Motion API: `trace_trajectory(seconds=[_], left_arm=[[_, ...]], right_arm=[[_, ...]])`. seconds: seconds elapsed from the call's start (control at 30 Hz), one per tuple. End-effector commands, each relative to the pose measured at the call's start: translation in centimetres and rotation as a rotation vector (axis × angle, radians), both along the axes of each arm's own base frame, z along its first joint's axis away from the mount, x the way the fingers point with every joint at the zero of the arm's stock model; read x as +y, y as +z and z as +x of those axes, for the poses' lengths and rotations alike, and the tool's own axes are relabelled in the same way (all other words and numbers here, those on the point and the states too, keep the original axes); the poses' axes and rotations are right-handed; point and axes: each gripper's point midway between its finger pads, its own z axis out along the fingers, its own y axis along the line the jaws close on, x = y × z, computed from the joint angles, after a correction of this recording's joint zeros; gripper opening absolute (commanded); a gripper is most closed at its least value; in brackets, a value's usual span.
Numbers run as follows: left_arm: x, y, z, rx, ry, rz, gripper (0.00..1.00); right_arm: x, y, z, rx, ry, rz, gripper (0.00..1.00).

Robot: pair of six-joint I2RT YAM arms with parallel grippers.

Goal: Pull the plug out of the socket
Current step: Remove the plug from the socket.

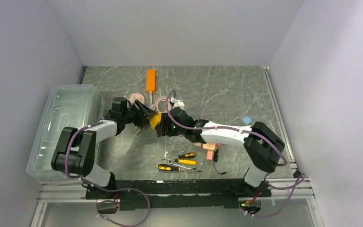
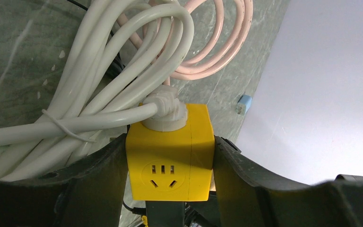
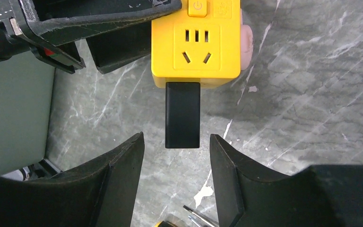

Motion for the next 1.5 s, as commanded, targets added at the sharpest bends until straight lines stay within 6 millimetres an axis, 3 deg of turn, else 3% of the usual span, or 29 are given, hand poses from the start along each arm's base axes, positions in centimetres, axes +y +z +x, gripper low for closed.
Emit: trace_trajectory(seconds=[0.0,0.53,0.77,1.1,1.3,1.47], left_arm=[[-0.8,4.2,1.3,-0.159,-0.041,-0.055,0.0],[-1.5,3.6,0.8,-0.118,-0.051,-0.13,0.0],[-1.4,3.5,0.9,-0.114,-0.048,-0.126,0.0],[-1.3,3.1,1.0,-0.096,-0.042,-0.141,0.0],[-1.2,3.0,1.0,-0.091,-0.04,-0.144,0.0],[-1.1,2.9,1.1,-0.085,-0.034,-0.157,0.0]], right_arm=[[0.9,0.4,0.4,-0.02,0.003,0.03,0.55],[1.1,-1.2,1.5,-0.044,-0.006,-0.03,0.43],[1.5,-1.0,1.6,-0.056,0.003,-0.019,0.36],[1.4,-0.9,1.5,-0.083,0.013,-0.041,0.17],[0.6,-1.6,1.5,-0.082,-0.001,-0.067,0.0],[0.1,-1.9,1.3,-0.108,0.015,-0.075,0.0]])
